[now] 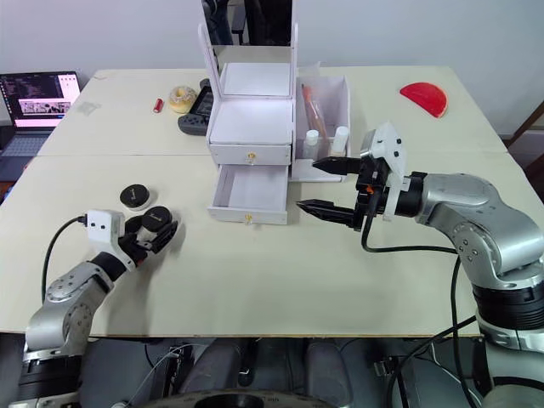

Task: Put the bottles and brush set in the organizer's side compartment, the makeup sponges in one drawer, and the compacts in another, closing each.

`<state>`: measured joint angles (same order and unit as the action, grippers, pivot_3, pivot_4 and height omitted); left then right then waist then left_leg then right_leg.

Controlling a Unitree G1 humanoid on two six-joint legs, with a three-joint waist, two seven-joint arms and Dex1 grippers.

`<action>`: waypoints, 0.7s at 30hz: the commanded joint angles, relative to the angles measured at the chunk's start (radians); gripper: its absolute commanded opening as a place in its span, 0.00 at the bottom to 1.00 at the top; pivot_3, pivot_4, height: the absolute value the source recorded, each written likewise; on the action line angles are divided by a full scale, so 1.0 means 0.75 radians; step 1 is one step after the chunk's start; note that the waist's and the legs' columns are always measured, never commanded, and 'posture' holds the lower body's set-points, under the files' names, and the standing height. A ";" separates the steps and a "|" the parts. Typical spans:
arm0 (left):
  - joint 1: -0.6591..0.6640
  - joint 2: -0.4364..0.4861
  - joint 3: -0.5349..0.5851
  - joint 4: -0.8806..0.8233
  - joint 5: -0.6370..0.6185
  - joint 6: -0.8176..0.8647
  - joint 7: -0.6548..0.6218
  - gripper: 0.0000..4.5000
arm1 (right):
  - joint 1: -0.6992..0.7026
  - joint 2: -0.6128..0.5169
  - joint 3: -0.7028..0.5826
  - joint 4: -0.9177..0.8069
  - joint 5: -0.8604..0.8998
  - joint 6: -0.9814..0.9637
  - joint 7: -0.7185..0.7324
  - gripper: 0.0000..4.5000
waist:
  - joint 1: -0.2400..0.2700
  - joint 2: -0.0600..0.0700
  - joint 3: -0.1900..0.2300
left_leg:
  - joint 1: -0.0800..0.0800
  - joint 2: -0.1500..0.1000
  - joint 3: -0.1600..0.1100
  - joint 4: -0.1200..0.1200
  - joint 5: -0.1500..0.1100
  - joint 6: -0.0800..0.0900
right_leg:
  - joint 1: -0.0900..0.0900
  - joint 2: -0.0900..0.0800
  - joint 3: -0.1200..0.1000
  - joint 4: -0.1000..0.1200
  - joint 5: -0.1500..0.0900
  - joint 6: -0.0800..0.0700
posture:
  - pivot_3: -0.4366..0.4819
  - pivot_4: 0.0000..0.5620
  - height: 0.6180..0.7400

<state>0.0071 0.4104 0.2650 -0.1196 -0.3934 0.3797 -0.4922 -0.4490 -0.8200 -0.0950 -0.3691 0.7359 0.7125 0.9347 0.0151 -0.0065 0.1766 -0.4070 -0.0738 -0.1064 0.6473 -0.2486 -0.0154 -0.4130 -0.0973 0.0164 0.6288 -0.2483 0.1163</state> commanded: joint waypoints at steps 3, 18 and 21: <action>-0.023 0.008 -0.014 -0.030 0.000 0.013 0.010 0.81 | 0.007 0.006 -0.040 -0.040 0.011 -0.015 -0.014 1.00 | -0.002 0.000 0.000 | 0.000 0.000 0.000 0.000 0.000 0.000 | 0.000 0.000 0.000 0.000 0.000 0.000 | 0.48 0.27 1.00; -0.027 0.102 0.073 -0.260 -0.131 0.090 -0.039 0.60 | 0.042 0.025 -0.027 -0.062 -0.002 -0.019 -0.040 1.00 | -0.003 0.000 0.000 | 0.000 0.000 -0.001 0.000 0.000 0.000 | -0.001 0.000 0.000 0.000 0.000 0.000 | 0.48 0.27 1.00; -0.124 0.170 0.072 -0.292 -0.210 0.145 -0.104 0.60 | 0.052 0.033 -0.022 -0.066 -0.011 -0.022 -0.050 1.00 | 0.001 0.000 0.000 | -0.001 0.000 -0.001 0.000 0.000 0.000 | -0.001 0.000 0.000 0.000 0.000 0.000 | 0.48 0.27 1.00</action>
<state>-0.0471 0.5162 0.3010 -0.2886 -0.5015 0.4752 -0.5400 -0.4059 -0.8027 -0.0947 -0.3889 0.7275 0.7123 0.9032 0.0158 -0.0066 0.1767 -0.4075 -0.0738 -0.1071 0.6474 -0.2485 -0.0156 -0.4132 -0.0970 0.0158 0.6290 -0.2484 0.1160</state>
